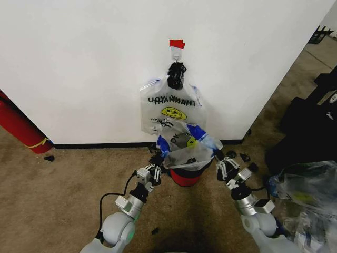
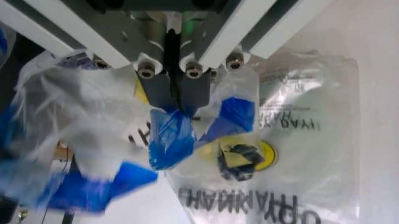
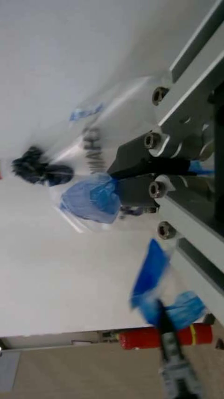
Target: Pick up the garbage bag from the wall and place it over the trash bin.
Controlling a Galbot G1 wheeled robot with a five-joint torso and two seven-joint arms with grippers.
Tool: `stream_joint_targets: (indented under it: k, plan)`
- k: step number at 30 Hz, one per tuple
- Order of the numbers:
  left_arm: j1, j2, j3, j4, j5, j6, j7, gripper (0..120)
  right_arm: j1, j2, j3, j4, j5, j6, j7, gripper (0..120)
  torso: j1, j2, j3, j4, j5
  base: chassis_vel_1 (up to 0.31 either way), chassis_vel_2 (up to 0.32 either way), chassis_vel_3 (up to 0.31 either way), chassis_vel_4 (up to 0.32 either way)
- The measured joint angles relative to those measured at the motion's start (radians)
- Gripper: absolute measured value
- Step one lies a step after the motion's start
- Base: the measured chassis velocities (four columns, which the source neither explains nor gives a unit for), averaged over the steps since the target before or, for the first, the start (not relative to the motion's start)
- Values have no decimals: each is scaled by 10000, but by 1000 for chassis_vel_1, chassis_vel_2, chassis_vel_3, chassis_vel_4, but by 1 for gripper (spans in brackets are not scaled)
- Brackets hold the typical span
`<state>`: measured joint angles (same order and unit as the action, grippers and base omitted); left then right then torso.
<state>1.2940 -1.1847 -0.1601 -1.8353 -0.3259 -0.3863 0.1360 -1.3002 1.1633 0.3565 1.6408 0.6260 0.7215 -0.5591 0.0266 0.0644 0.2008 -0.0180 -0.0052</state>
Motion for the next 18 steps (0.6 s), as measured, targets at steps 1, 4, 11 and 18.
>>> stream_joint_targets:
  k: [1,4,11,18]
  plan:
    - [41,29,-18,-113,-7,43,-1,0,-35,-6,-6,-88,0,20,135,0,0,0,0,0,-1,0,0,0,0]
    - [105,65,-15,-259,-84,125,0,0,-142,-82,-17,-179,-53,31,584,0,0,0,0,0,0,0,0,0,0]
    - [248,-108,436,-459,-816,482,62,0,-879,-867,222,-118,163,-130,1879,0,0,0,0,-3,-2,0,0,0,0]
    - [382,-354,835,-230,-652,563,540,0,-1458,-1141,593,408,1419,-286,476,0,0,0,-1,-1,0,0,0,0,0]
